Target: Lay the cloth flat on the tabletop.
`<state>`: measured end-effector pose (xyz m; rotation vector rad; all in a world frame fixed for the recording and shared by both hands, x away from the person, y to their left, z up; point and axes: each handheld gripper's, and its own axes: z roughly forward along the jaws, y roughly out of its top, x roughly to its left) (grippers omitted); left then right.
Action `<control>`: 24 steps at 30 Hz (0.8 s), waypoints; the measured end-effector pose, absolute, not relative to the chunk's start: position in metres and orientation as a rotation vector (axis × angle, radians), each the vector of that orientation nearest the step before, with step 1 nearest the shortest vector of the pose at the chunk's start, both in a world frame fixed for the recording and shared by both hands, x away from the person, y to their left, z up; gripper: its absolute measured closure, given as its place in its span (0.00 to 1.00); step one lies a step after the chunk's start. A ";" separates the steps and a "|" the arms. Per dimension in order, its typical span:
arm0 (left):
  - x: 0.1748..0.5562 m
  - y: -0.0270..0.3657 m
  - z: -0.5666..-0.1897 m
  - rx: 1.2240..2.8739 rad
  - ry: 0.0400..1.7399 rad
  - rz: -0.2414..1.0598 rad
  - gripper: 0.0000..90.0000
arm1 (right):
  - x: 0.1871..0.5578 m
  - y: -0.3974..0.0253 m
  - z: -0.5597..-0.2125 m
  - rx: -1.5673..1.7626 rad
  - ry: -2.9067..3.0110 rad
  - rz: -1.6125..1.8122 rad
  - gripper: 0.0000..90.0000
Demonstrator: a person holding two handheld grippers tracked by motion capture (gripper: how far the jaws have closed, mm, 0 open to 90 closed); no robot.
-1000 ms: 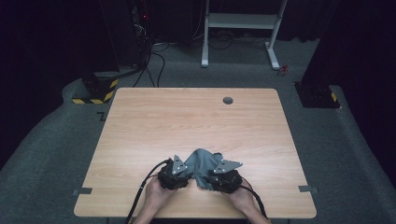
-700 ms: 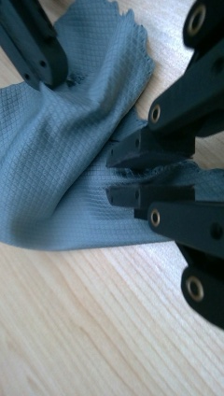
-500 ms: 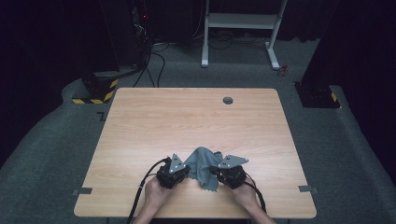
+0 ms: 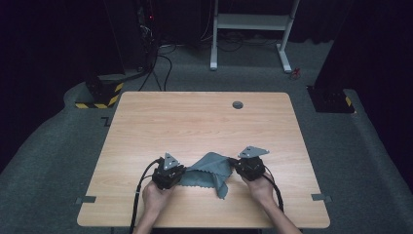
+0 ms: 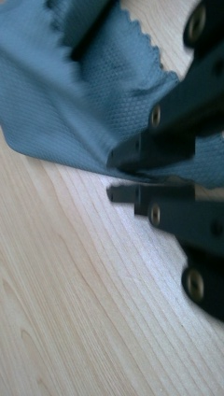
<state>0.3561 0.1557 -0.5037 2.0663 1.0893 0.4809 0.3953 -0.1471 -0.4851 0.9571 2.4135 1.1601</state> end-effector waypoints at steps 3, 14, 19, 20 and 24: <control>0.352 0.148 -0.499 2.036 0.998 0.427 0.66 | 0.392 -0.142 -0.486 0.920 2.435 1.167 0.99; 0.358 0.081 -0.482 2.142 0.792 0.459 0.50 | 0.389 -0.116 -0.471 0.831 2.476 1.215 0.99; 0.368 0.075 -0.485 2.160 0.831 0.463 0.83 | 0.387 -0.111 -0.469 0.810 2.482 1.237 0.98; 0.369 0.077 -0.484 2.154 0.838 0.462 0.90 | 0.386 -0.111 -0.469 0.809 2.481 1.242 0.98; 0.372 0.087 -0.479 2.105 0.874 0.444 0.98 | 0.384 -0.118 -0.470 0.833 2.451 1.290 0.83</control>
